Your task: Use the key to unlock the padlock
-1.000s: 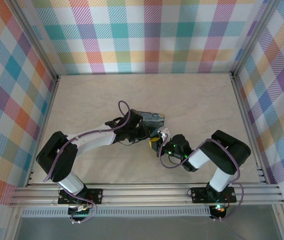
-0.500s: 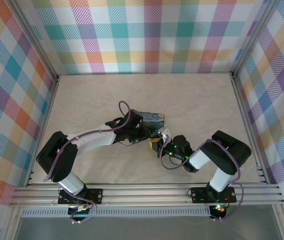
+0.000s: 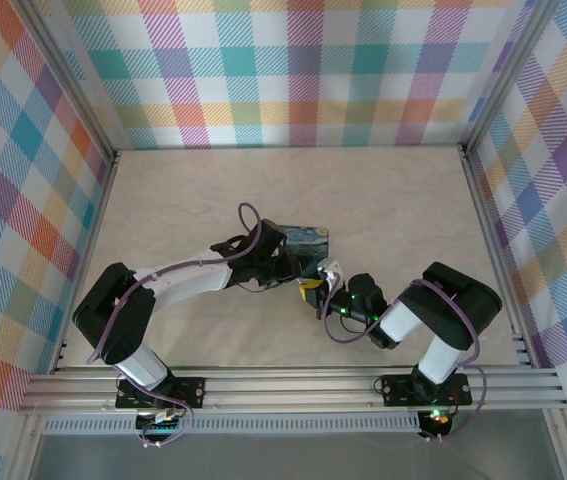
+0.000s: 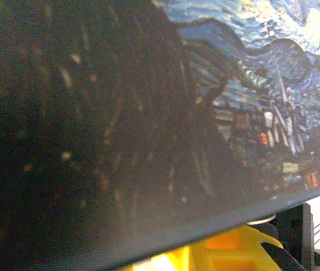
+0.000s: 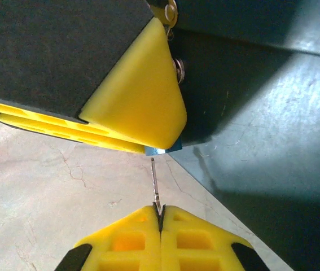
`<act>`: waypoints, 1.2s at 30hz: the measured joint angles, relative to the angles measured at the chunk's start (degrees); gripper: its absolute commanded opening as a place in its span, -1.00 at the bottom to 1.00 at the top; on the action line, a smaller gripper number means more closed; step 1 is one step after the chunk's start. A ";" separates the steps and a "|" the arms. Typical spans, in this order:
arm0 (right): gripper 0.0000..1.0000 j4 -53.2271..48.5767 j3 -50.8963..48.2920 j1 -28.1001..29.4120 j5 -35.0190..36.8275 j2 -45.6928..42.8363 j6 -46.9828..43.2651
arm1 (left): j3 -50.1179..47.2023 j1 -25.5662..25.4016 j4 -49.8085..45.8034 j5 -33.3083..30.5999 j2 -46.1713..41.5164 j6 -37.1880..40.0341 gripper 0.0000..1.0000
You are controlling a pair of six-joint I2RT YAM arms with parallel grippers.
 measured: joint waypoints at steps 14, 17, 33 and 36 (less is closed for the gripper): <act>-1.00 0.74 -1.11 -0.13 -0.63 0.11 1.20 | 0.00 0.07 -0.76 0.63 -0.31 0.55 -0.60; -1.00 -0.02 -1.14 -0.55 -0.98 -0.20 1.22 | 0.00 0.11 -1.44 1.11 -0.50 1.11 -0.60; -1.00 -1.68 -1.60 -1.18 -3.80 -0.42 1.51 | 0.13 0.11 -1.86 3.02 -0.50 1.79 -0.60; -1.00 -0.90 -1.64 -1.42 -3.76 0.15 1.75 | 0.28 0.11 -2.03 3.13 -0.50 1.79 -0.60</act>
